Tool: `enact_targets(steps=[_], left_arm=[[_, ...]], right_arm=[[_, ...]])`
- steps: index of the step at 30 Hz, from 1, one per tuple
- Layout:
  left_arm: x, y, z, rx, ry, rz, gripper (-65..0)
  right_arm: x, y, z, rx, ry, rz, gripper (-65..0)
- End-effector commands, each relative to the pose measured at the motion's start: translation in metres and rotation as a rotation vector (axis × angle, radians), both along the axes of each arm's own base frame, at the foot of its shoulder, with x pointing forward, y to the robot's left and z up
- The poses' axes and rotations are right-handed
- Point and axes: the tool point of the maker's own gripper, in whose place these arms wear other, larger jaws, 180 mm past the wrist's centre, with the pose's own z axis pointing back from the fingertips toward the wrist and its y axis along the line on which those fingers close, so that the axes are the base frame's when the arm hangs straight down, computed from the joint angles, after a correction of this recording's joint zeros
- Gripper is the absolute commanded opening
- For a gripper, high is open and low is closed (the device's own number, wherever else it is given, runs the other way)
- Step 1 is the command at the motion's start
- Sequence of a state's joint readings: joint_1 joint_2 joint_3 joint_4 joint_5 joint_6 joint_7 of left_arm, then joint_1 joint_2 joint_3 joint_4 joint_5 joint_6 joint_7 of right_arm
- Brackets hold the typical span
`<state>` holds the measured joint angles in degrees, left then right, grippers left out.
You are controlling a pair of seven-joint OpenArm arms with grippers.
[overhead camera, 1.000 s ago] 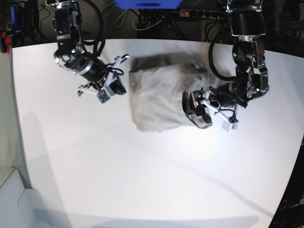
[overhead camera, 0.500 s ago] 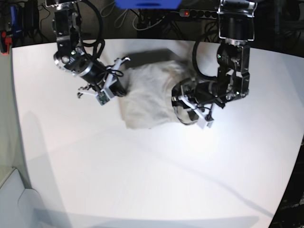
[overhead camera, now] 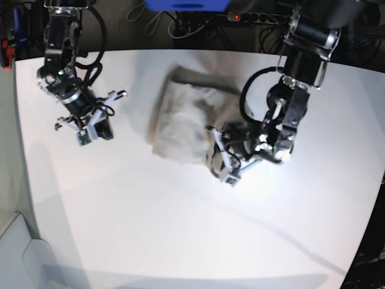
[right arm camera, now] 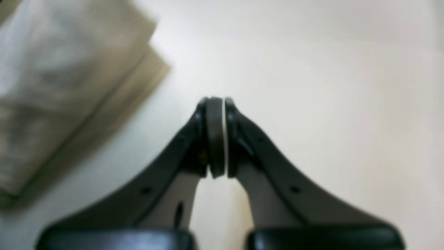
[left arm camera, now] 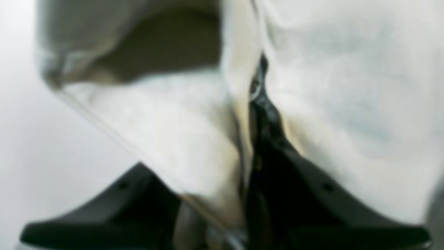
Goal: Layout the t-shirt on the table in an organized manner, then fold the t-shirt properly
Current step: 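Grasp the bundle's edge with the left gripper, then fold the grasped edge over the bundle with the left gripper and release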
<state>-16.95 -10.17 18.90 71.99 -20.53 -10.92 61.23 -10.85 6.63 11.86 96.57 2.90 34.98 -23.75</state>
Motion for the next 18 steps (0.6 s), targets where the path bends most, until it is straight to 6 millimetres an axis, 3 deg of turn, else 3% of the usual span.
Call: enact_targets(steps=[1,4,10,13,18], left_arm=[[0.003,0.020,-0.006,0.167,-0.012,-0.034,-64.6],[0.022,0.008,0.007,0.303,-0.126,-0.166,-64.6],[0.049,-0.048,0.028,0.330,-0.459,-0.392,-64.8],[0.053,-0.075,0.032,0.307,-0.549,-0.473,-64.8],[0.052,-0.111,0.023,0.377,-0.555,-0.638,-64.9]], right_arm=[[0.008,-0.001,0.018,0.011,-0.065,0.002,-65.0],[0.009,-0.011,0.026,-0.001,-0.087,-0.024,-65.0],[0.006,-0.045,0.027,-0.018,-0.088,-0.122,-65.0],[-0.003,-0.057,0.022,-0.030,-0.069,-0.150,-65.0],[-0.016,-0.081,0.019,-0.051,-0.051,-0.211,-65.0]])
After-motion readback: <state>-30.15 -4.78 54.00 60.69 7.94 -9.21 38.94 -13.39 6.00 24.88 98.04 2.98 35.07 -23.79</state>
